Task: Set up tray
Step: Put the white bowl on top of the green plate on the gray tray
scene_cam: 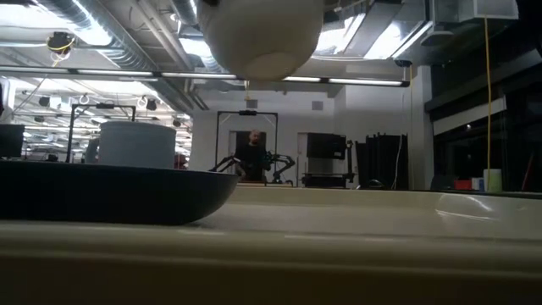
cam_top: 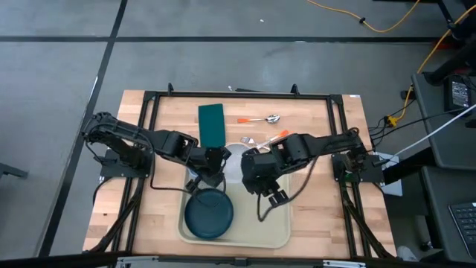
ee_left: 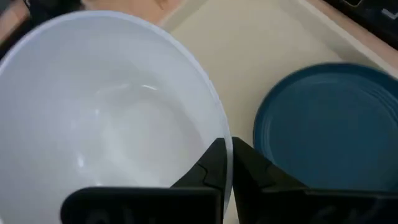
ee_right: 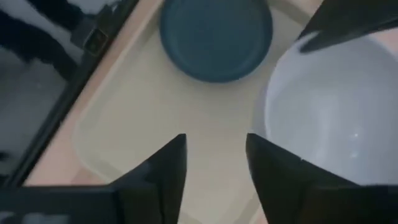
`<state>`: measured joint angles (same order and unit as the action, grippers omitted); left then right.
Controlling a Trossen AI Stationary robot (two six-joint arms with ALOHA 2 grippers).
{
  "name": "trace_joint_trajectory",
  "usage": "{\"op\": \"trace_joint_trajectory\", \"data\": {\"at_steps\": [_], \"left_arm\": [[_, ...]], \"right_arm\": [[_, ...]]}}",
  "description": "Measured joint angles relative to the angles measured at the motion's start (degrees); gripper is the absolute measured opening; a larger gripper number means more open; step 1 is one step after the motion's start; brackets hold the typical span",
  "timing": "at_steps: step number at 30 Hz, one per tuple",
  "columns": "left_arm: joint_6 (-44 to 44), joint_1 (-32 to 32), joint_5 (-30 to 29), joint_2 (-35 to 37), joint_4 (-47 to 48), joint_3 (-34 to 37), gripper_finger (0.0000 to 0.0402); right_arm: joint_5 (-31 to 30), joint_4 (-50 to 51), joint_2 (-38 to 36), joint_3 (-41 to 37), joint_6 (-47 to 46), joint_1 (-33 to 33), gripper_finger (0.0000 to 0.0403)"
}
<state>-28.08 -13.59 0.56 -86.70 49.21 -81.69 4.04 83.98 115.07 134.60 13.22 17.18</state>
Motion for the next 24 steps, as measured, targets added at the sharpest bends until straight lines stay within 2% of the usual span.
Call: {"op": "trace_joint_trajectory", "data": {"at_steps": [4,9,13,15,19,24], "left_arm": [[0.6,1.0,0.1,0.05,2.27,0.0,0.0002],[0.66,0.69,2.84,0.68,2.47,0.0,0.0002],[-0.84,-1.53,4.75,0.83,4.61,-0.01,0.0002],[-1.89,-2.48,4.43,0.81,9.11,-0.58,0.0002],[-1.07,-3.59,4.49,0.92,13.77,-2.04,0.0002],[1.61,-5.06,6.65,2.71,15.45,-2.29,0.0002]], "right_arm": [[-2.15,-0.48,-2.59,0.22,-3.63,-0.05,0.0191],[-5.79,2.18,-5.19,0.22,-10.88,-0.41,0.0195],[-5.37,4.13,-6.94,0.22,-18.25,-1.62,0.0196],[-4.5,4.26,-7.41,0.22,-20.63,-2.23,0.0196],[-4.72,4.14,-8.36,0.2,-21.53,-2.75,0.0196],[-9.44,1.6,-8.4,0.16,-19.14,-2.83,0.0183]]}}
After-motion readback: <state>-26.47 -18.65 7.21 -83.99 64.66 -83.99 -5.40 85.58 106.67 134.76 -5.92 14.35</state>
